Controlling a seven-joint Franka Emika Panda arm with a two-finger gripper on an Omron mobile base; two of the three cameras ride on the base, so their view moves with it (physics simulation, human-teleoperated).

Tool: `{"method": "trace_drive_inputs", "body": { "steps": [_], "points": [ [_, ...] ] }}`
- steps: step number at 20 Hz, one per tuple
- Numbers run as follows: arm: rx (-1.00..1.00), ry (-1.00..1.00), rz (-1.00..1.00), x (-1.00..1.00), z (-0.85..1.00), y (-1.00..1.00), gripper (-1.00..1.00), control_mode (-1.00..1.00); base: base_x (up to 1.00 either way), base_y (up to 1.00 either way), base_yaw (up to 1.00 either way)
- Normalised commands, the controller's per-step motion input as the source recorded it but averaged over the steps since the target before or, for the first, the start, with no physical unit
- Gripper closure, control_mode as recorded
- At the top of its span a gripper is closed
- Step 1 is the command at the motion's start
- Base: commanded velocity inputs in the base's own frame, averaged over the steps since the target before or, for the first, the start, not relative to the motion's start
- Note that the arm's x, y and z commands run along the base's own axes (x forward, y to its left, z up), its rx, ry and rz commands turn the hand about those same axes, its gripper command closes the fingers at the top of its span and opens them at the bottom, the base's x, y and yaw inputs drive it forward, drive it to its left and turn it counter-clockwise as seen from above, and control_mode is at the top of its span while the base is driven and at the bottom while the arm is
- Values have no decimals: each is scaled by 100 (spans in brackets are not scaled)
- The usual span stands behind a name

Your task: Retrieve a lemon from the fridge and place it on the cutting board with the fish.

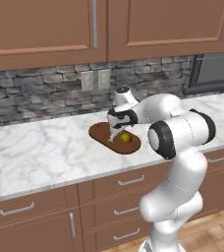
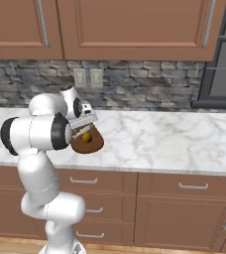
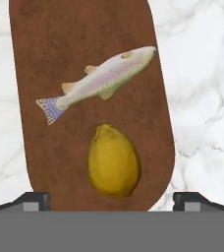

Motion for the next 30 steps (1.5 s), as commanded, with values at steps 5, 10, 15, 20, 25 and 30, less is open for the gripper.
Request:
{"method": "trace_drive_inputs", "body": {
  "steps": [5,10,15,20,25,30],
  "points": [
    [4,7,-10,-56,71,-31,-100,-100,0,0,0],
    [7,7,-15,-62,41,-15,-100,-100,0,0,0],
    [6,1,-30,-56,13,34,-100,-100,0,0,0],
    [4,0,-33,-64,0,27,-100,-100,0,0,0],
    [0,8,-13,-9,22,-32,-100,-100,0,0,0],
    [4,5,6,-26,22,-28,-100,-100,0,0,0]
  ]
}}
